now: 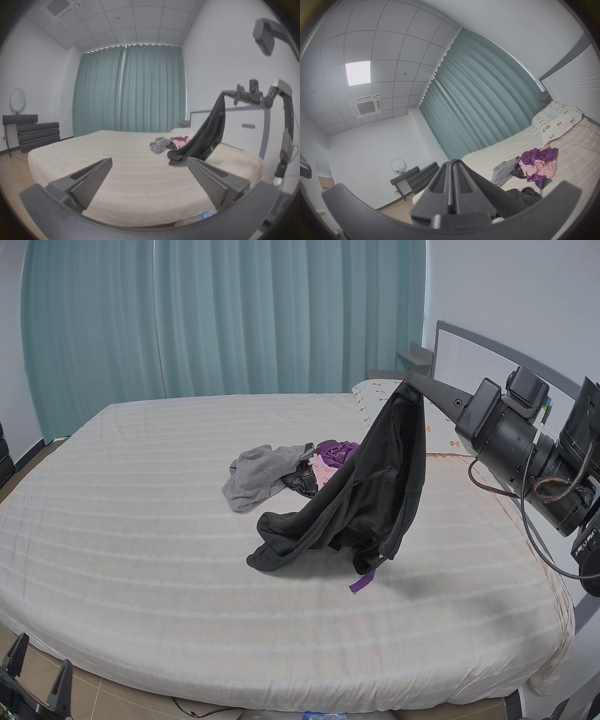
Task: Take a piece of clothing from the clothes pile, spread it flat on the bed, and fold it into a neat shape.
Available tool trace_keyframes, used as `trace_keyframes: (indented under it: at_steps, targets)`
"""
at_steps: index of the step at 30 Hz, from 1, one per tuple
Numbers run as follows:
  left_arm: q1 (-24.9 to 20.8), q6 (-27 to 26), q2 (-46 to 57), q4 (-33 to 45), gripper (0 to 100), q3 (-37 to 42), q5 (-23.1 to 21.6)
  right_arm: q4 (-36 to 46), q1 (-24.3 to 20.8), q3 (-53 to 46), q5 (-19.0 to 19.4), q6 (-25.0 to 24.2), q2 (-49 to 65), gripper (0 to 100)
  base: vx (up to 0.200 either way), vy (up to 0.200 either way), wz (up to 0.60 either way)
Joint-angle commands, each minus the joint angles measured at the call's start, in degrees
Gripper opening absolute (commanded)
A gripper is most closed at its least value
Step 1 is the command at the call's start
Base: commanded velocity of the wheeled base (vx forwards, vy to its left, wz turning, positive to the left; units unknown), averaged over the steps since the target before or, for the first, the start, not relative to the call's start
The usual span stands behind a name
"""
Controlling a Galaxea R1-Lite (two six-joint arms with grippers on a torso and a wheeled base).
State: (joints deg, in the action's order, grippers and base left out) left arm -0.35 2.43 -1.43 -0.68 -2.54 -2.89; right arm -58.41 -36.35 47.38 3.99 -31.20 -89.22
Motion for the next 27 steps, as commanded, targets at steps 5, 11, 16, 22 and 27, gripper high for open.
trace_keyframes:
  at_steps: [5, 11, 16, 22, 27]
  targets:
    - [-2.55, -3.83, -16.15, 1.83, 100, -8.45, -5.55, -0.75, 0.49, -1.07, 0.41, -0.44, -1.66, 0, 0.000, 0.000, 0.00]
    - [-3.78, -3.92, -21.95, 3.41, 100, -7.40, -9.50, -0.57, 1.37, -2.30, 0.32, -0.36, -0.86, 0, 0.000, 0.000, 0.00]
    - [-3.78, -3.57, -35.49, 0.33, 100, -9.59, -9.06, -0.66, 2.87, -2.38, 0.58, -0.71, -1.66, 0, 0.000, 0.000, 0.00]
    - [-3.95, -4.54, -52.27, -4.85, 100, -10.65, -8.71, -0.66, 3.66, -2.47, 0.67, -0.88, -2.01, 0, 0.000, 0.000, 0.00]
    - [-6.59, -4.71, -68.62, -14.61, 100, -11.79, -8.80, -0.66, 3.66, -2.21, 0.67, -0.88, -2.45, 0, 0.000, 0.000, 0.00]
